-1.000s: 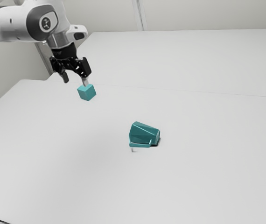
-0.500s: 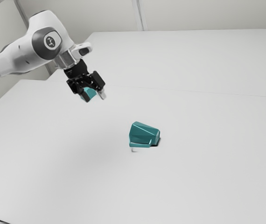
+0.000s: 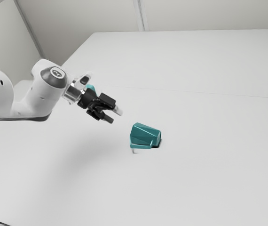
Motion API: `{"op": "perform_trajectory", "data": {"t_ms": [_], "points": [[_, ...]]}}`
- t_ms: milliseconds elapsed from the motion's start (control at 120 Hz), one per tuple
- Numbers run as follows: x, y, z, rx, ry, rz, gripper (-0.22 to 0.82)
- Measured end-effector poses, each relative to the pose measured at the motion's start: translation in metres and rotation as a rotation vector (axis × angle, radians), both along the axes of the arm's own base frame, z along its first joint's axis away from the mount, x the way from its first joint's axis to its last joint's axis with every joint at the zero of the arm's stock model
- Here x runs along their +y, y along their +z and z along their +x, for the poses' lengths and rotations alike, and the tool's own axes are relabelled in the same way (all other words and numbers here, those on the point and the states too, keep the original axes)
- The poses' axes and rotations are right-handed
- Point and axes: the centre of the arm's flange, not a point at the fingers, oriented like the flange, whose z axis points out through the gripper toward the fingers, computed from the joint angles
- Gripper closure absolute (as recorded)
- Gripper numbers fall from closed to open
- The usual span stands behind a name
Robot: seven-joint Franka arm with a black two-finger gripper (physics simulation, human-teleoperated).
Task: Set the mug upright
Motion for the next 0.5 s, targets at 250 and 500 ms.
{"op": "perform_trajectory", "data": {"t_ms": [250, 500], "points": [[0.005, -0.05, 0.002, -0.09, 0.013, -0.118, 0.02], [0.002, -0.087, 0.002, -0.16, -0.012, -0.174, 0.02]]}}
